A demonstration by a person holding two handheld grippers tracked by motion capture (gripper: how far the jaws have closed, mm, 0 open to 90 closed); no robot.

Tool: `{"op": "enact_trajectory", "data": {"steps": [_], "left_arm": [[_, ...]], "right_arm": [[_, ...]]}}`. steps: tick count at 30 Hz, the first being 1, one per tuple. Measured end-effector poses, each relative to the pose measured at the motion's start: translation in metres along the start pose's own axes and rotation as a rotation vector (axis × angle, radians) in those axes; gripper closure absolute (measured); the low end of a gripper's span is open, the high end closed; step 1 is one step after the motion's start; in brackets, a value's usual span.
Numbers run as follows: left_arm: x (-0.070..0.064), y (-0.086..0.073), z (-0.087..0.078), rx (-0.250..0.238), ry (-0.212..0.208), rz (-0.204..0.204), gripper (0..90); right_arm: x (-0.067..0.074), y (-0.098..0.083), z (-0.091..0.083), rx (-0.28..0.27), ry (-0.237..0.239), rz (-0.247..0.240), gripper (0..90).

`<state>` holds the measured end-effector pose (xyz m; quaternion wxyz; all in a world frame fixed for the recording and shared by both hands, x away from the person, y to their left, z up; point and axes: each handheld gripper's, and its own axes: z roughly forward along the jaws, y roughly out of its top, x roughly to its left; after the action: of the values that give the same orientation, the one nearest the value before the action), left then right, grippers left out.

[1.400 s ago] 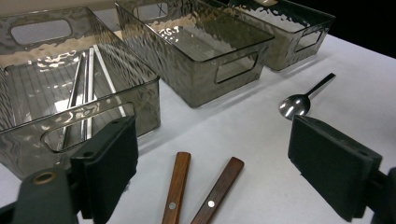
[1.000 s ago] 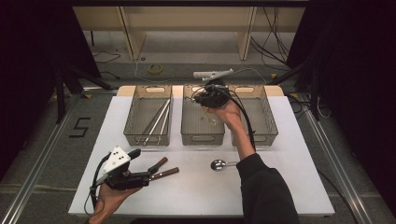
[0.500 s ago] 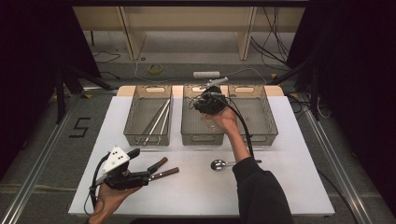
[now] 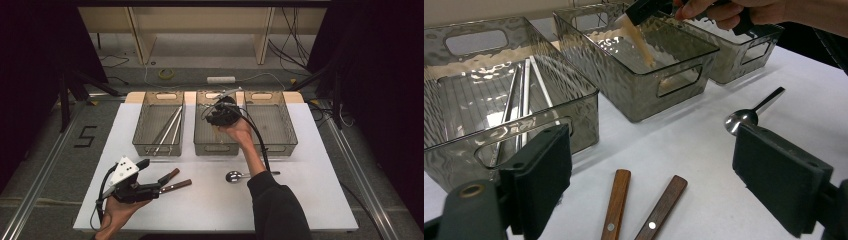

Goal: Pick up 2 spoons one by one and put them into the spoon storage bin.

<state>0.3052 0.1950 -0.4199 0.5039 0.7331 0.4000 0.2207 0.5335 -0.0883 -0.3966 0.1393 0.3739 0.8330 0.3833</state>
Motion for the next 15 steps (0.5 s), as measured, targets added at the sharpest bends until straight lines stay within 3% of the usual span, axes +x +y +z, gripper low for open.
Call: {"op": "enact_trajectory", "data": {"steps": [6,15], "left_arm": [[0.001,0.0,0.0,0.001,0.002,0.0,15.5],[0.0,0.0,0.001,0.004,0.005,0.004,15.4]], "right_arm": [[-0.003,0.002,-0.017,-0.026,0.041,0.014,49.3],[-0.001,-0.01,-0.052,0.003,0.105,-0.077,39.0]]}}
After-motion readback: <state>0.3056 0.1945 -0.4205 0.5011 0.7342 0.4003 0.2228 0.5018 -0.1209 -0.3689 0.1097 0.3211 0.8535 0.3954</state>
